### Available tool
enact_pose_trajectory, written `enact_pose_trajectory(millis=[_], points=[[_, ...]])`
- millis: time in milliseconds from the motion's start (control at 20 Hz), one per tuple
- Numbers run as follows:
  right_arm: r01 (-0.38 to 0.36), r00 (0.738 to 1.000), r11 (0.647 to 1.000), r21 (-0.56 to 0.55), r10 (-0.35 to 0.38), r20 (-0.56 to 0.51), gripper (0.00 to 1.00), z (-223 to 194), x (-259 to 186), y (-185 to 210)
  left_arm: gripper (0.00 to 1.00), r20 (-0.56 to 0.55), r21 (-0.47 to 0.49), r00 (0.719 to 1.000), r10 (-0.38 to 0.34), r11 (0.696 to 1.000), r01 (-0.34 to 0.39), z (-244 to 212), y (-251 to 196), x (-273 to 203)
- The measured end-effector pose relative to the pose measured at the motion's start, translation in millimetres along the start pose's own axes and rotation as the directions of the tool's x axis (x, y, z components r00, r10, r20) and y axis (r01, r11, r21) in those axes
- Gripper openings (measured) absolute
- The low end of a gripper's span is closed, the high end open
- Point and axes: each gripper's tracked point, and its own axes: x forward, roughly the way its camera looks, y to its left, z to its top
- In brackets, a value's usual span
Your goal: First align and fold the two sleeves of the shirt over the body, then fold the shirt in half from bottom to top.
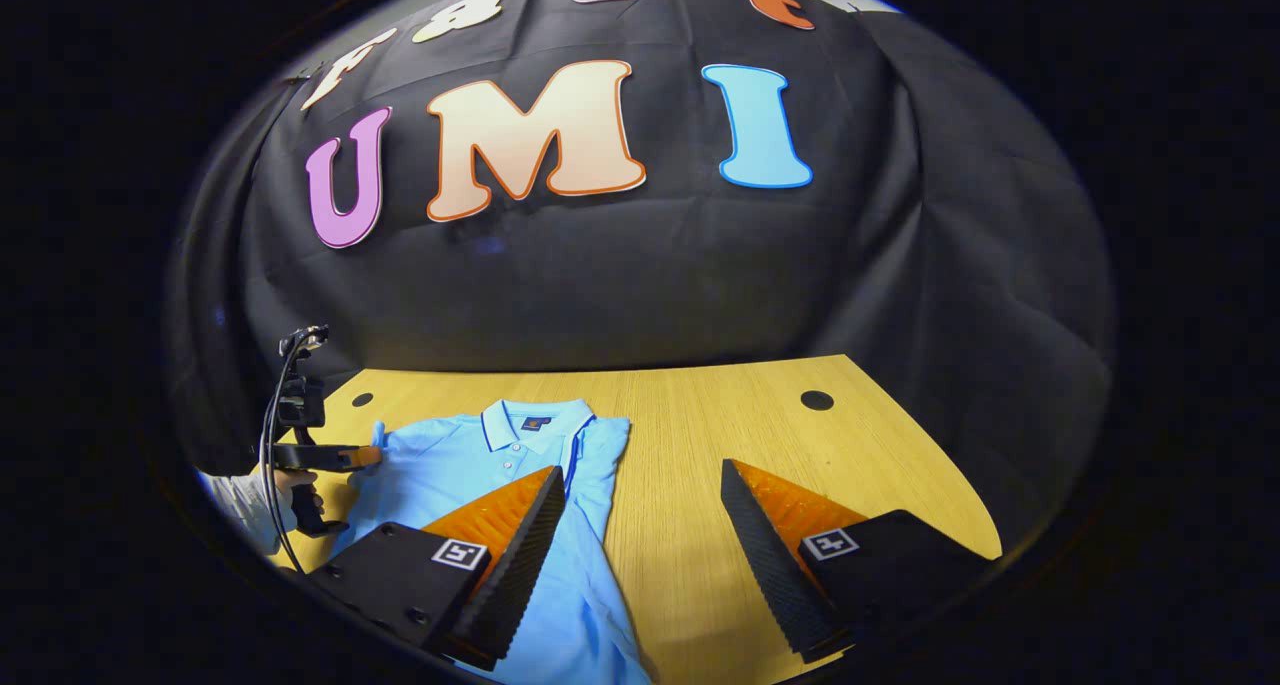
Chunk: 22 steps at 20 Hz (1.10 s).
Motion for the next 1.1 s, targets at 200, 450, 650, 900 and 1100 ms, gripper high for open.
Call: enact_pose_trajectory(millis=[200, 450, 650, 900, 1100], points=[[0.022, 1.000, 1.000, 0.010, -0.022, 0.019, 0.98, 4.9, -8.5, -12.5, 0.00, 0.062, 0.050, 0.996, -0.068, 0.997, 0.065, 32.3, -41.3, -15.1], [0.032, 0.999, 0.999, 0.019, -0.032, 0.027, 0.98, 4.4, -12.3, -15.4, 0.00, 0.067, 0.110, 0.980, -0.187, 0.978, 0.179, 48.2, -108.1, -27.4], [0.029, 0.999, 1.000, 0.011, -0.030, 0.026, 0.98, 1.1, -15.4, -12.6, 0.00, 0.022, 0.132, 0.975, -0.221, 0.967, 0.216, 34.4, -142.3, -25.3], [0.049, 0.999, 0.999, 0.006, -0.049, 0.023, 0.98, -3.2, -16.7, -9.1, 0.00, 0.033, 0.107, 0.974, -0.226, 0.969, 0.222, 27.8, -155.0, -21.4], [0.061, 0.997, 0.998, 0.005, -0.061, 0.044, 0.98, -1.5, -23.1, -2.8, 0.71, 0.062, 0.077, 0.957, -0.282, 0.958, 0.278, 35.8, -160.5, -40.9]])
